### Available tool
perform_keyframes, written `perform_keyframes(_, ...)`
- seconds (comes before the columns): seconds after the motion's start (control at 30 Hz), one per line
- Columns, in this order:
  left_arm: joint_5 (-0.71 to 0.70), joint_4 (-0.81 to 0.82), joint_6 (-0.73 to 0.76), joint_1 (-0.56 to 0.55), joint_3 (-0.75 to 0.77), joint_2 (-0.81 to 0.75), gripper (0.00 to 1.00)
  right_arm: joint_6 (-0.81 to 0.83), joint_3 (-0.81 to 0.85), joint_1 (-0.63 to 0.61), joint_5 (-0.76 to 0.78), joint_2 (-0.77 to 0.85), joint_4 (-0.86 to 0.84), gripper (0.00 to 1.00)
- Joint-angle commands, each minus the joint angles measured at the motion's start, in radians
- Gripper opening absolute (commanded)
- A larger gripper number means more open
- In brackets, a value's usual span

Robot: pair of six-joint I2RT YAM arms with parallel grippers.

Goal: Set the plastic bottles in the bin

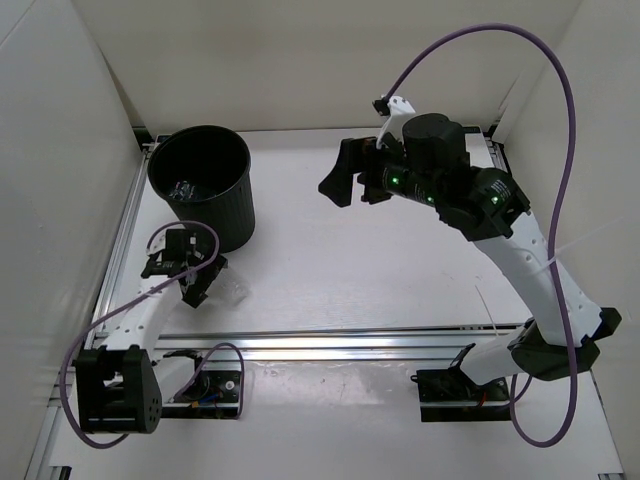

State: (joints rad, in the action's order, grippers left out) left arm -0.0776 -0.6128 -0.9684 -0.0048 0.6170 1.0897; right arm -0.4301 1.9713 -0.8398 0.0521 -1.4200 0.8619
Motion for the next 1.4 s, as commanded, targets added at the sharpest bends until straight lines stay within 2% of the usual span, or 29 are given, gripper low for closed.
perform_keyframes(0.0, -0.057, 0.065, 0.023, -0.011, 0.014, 0.018, 1.00, 0.037, -0.015, 0.005, 0.002, 0.013, -0.038, 1.00)
perform_keyframes(0.07, -0.057, 0.094, 0.043, -0.011, 0.004, 0.048, 1.00, 0.037, -0.015, 0.018, 0.002, 0.013, -0.038, 1.00)
perform_keyframes(0.13, -0.047, 0.119, 0.062, -0.011, -0.022, 0.049, 0.95, 0.037, -0.015, 0.036, -0.008, 0.013, -0.038, 1.00)
perform_keyframes(0.17, -0.030, 0.136, 0.072, -0.011, -0.036, 0.032, 0.89, 0.037, -0.015, 0.036, -0.021, 0.013, -0.038, 1.00)
perform_keyframes(0.2, -0.019, 0.149, 0.073, -0.011, -0.051, 0.016, 0.69, 0.037, -0.015, 0.048, -0.035, 0.013, -0.038, 1.00)
perform_keyframes(0.23, -0.004, 0.150, 0.073, -0.011, -0.081, 0.000, 0.61, 0.037, -0.015, 0.065, -0.072, 0.013, -0.038, 1.00)
perform_keyframes(0.3, 0.028, 0.150, 0.085, -0.011, -0.120, -0.065, 0.51, 0.037, -0.006, 0.088, -0.095, 0.004, -0.028, 1.00)
perform_keyframes(0.33, 0.059, 0.150, 0.085, -0.011, -0.166, -0.091, 0.41, 0.037, -0.006, 0.088, -0.095, -0.005, -0.027, 1.00)
perform_keyframes(0.37, 0.077, 0.150, 0.094, -0.011, -0.189, -0.147, 0.37, 0.037, -0.006, 0.099, -0.106, -0.005, -0.027, 1.00)
perform_keyframes(0.47, 0.140, 0.096, 0.094, 0.028, -0.243, -0.273, 0.28, 0.037, 0.003, 0.110, -0.129, -0.014, -0.027, 1.00)
perform_keyframes(0.53, 0.141, 0.003, 0.063, 0.046, -0.221, -0.335, 0.28, 0.037, 0.003, 0.110, -0.139, -0.023, -0.027, 1.00)
perform_keyframes(0.63, 0.107, -0.221, 0.019, 0.046, -0.088, -0.453, 0.28, 0.027, 0.012, 0.110, -0.149, -0.046, -0.027, 1.00)
perform_keyframes(0.73, 0.009, -0.416, -0.021, 0.046, 0.113, -0.546, 0.25, 0.017, 0.040, 0.110, -0.175, -0.069, -0.027, 1.00)
perform_keyframes(0.83, -0.092, -0.476, -0.032, 0.046, 0.350, -0.559, 0.25, 0.008, 0.051, 0.110, -0.195, -0.091, -0.027, 1.00)
perform_keyframes(0.9, -0.108, -0.437, 0.017, 0.046, 0.532, -0.516, 0.25, -0.001, 0.070, 0.110, -0.204, -0.102, -0.027, 1.00)
perform_keyframes(1.0, -0.106, -0.340, 0.129, 0.046, 0.752, -0.319, 0.24, -0.001, 0.106, 0.110, -0.228, -0.128, -0.027, 1.00)
perform_keyframes(1.03, -0.120, -0.309, 0.129, 0.046, 0.791, -0.318, 0.24, -0.001, 0.116, 0.110, -0.228, -0.141, -0.027, 1.00)
perform_keyframes(1.17, -0.229, -0.118, 0.189, 0.046, 0.825, -0.131, 0.24, 0.022, 0.191, 0.110, -0.253, -0.184, -0.017, 1.00)
perform_keyframes(1.2, -0.282, -0.096, 0.189, 0.037, 0.839, -0.095, 0.24, 0.031, 0.210, 0.110, -0.264, -0.203, -0.017, 1.00)
perform_keyframes(1.27, -0.295, -0.061, 0.282, 0.037, 0.868, 0.033, 0.24, 0.043, 0.265, 0.110, -0.250, -0.221, -0.003, 1.00)
perform_keyframes(1.37, -0.309, -0.061, 0.338, 0.016, 0.955, 0.155, 0.25, 0.044, 0.316, 0.119, -0.167, -0.244, 0.035, 1.00)
